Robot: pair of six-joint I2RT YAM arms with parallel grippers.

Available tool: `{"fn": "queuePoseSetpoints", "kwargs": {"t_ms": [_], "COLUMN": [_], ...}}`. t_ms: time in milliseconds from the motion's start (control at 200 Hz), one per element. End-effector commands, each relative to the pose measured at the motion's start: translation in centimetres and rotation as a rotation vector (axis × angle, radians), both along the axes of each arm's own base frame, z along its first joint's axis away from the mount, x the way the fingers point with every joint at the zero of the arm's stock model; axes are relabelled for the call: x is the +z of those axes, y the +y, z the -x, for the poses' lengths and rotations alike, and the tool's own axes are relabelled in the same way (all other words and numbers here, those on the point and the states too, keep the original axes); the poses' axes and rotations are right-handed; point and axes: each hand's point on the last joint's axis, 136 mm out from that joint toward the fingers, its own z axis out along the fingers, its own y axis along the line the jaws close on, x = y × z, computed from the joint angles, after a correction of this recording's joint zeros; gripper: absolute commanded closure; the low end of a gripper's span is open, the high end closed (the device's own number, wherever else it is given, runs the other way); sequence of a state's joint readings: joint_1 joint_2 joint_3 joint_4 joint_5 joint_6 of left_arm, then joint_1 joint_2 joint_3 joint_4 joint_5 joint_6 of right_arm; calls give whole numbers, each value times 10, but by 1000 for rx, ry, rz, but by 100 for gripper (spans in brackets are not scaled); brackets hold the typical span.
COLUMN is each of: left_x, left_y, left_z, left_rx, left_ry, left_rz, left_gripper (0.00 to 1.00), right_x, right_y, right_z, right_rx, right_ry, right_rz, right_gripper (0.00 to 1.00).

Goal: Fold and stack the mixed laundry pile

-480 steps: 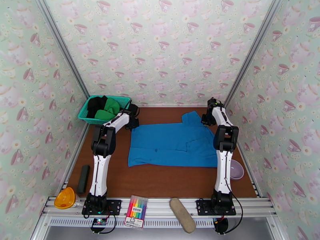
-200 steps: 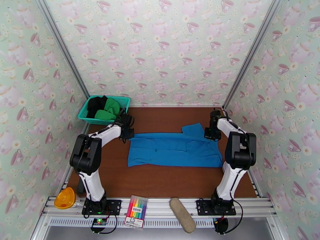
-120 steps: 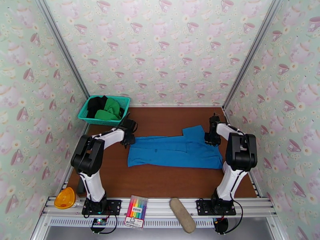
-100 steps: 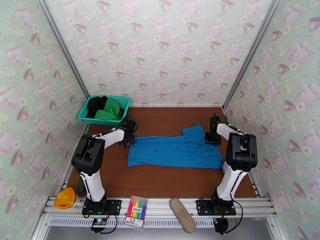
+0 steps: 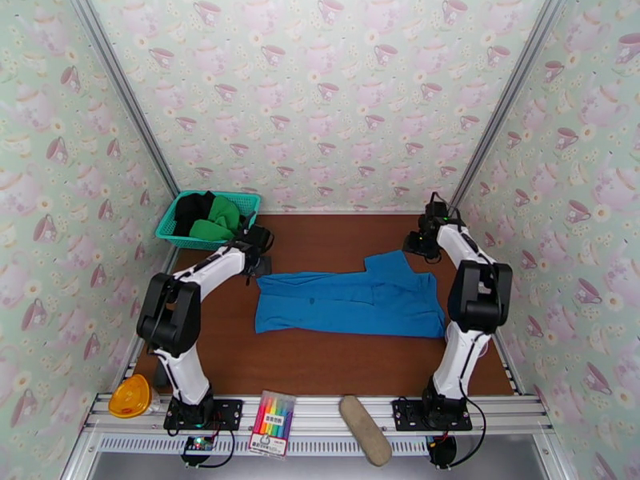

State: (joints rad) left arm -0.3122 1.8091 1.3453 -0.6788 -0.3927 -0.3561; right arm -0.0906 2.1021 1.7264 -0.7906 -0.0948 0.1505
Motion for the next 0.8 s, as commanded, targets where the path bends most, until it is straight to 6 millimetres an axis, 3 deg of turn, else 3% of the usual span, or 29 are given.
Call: {"fn": "queuePoseSetpoints", "kwargs": {"t_ms": [0, 280, 551, 646, 791], "left_x": [41, 60, 58, 57, 62], "left_y": [-7, -4, -2, -4, -8], "left_z": [-5, -1, 1, 3, 8], "left_rx": [-39, -47, -48, -49, -60], "left_ry": [-71, -106, -100, -99, -110], "left_rz": [21, 17, 8, 19, 32], "left_gripper": [0, 0, 0, 0, 0], "right_x": [-36, -68, -90, -90, -66], "right_y": [15, 24, 29, 32, 37], "right_z": [-2, -23, -21, -19, -20], "right_rx": [14, 17, 21, 32, 56], "right_ry": [102, 147, 194, 198, 144], "right_rz": [-65, -56, -54, -59, -55], "right_gripper": [52, 58, 76, 100, 100]}}
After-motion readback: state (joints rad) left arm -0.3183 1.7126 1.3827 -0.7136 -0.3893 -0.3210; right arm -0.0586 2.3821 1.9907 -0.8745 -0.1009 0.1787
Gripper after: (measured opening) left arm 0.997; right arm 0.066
